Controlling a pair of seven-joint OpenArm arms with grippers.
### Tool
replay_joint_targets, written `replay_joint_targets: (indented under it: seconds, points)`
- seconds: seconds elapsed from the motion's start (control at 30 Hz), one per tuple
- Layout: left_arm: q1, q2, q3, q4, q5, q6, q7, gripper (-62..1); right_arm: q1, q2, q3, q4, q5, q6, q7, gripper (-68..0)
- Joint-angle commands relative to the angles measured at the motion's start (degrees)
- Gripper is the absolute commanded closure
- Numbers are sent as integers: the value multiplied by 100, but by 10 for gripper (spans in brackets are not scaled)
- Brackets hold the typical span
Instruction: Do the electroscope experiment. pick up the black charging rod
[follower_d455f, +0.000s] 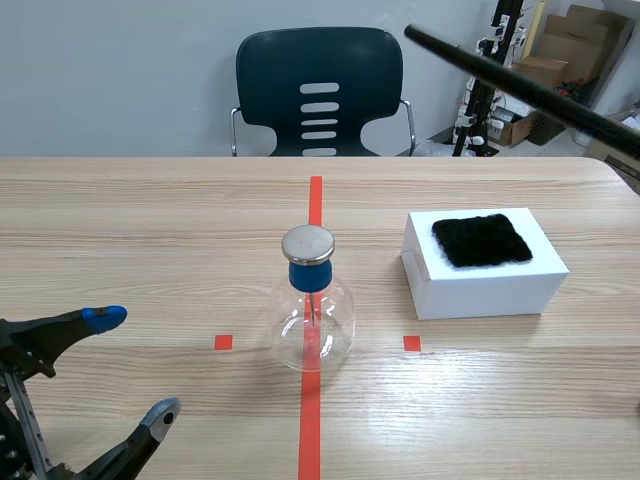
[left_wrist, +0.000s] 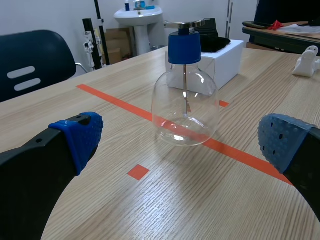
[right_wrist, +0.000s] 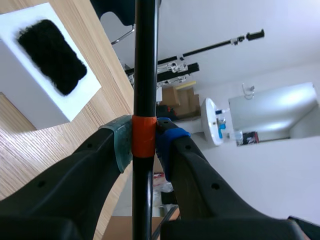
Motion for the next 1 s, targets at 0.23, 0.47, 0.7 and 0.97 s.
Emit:
replay_joint_targets:
  seconds: [0.23, 0.47, 0.7, 0.97]
  points:
    - [-2, -7, 2, 72, -52, -2, -98, -623, 4, -350, -26, -205, -1241, -85, 866, -6]
    - [-2, -7, 2, 72, -52, -2, -98, -623, -31, -669, -26, -669, -1674, -758, 1613, -6]
    - [-2, -7, 2, 72, -52, -2, -98, -623, -387, -684, -26, -981, -1665, -1335, 2205, -6]
    - [-2, -7, 2, 72, -52, -2, -98, -623, -455, -684, -26, -981, -1602, -1333, 2212, -6]
